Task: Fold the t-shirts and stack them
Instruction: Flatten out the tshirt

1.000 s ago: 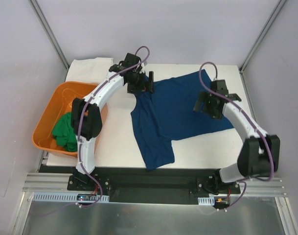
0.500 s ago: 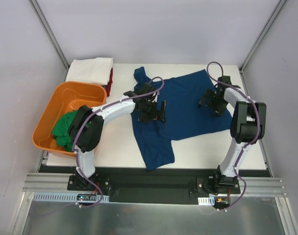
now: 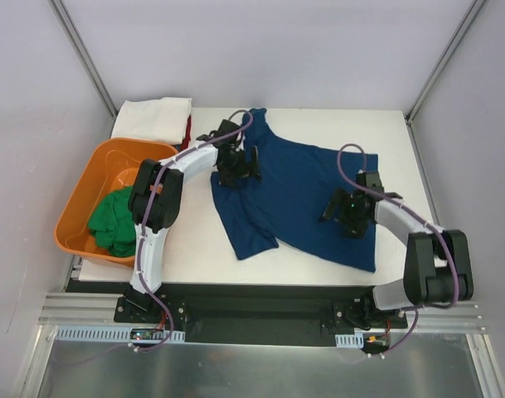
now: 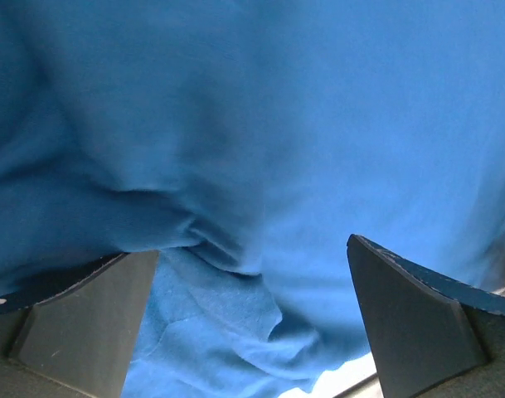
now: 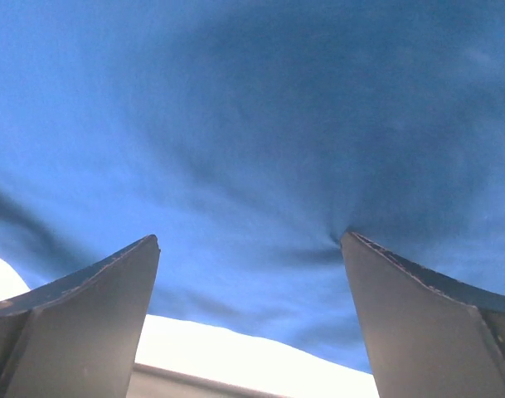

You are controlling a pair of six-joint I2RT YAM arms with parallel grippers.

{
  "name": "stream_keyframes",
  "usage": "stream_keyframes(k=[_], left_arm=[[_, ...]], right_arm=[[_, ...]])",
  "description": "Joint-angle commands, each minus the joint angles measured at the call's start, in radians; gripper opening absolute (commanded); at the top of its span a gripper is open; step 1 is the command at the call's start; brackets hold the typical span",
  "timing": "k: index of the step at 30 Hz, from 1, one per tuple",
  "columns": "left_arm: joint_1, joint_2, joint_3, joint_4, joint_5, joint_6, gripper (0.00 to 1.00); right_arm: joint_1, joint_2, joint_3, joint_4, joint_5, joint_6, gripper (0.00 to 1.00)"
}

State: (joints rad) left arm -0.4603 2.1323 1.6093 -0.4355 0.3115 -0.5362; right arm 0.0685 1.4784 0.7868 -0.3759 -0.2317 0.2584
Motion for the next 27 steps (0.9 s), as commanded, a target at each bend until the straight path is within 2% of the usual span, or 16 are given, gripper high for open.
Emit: stream_keyframes(k=[1,4,7,10,11,13,14,16,17,21,24,27], left_arm=[[0.051,0.073,0.167,-0.057,-0.034,0.103,0.99],[0.054,0.110,0.322,-0.124,-0.012,0.136,1.00],[0.051,0.081,0.357,-0.150,0.024,0.150,0.99],[0.040,-0.036,0.240,-0.151,0.018,0.143,0.99],[0.023,-0.119,0.148,-0.151,0.006,0.137,0.99],[-0.003,-0.211,0.045,-0.149,-0.084,0.130,0.99],[-0.044,-0.309,-0.065,-0.147,-0.124,0.116,0.99],[-0.086,-0.453,-0.179,-0.137,-0.233,0.087,0.99],[-0.103,-0.498,-0.289,-0.132,-0.253,0.046,0.99],[-0.130,-0.690,-0.546,-0.091,-0.250,-0.089,1.00],[-0.132,-0.801,-0.698,-0.033,-0.198,-0.160,0.92],[-0.133,-0.862,-0.805,0.041,-0.181,-0.228,0.77]], right_arm=[[0.120,-0.163,-0.104,-0.096,0.020,0.107,0.97],[0.139,-0.245,-0.032,-0.180,0.125,0.082,0.97],[0.132,-0.274,0.074,-0.301,0.336,0.062,0.97],[0.102,-0.322,0.098,-0.336,0.381,0.056,0.97],[0.093,-0.334,0.091,-0.336,0.361,0.059,0.97],[0.061,-0.369,0.056,-0.339,0.327,0.064,0.97],[0.053,-0.378,0.043,-0.339,0.295,0.064,0.97],[0.045,-0.408,0.013,-0.339,0.275,0.064,0.97],[0.047,-0.418,-0.019,-0.339,0.253,0.064,0.97],[0.045,-0.452,-0.070,-0.354,0.207,0.056,0.97],[0.047,-0.471,-0.096,-0.371,0.192,0.050,0.97],[0.047,-0.495,-0.119,-0.376,0.172,0.050,0.97]])
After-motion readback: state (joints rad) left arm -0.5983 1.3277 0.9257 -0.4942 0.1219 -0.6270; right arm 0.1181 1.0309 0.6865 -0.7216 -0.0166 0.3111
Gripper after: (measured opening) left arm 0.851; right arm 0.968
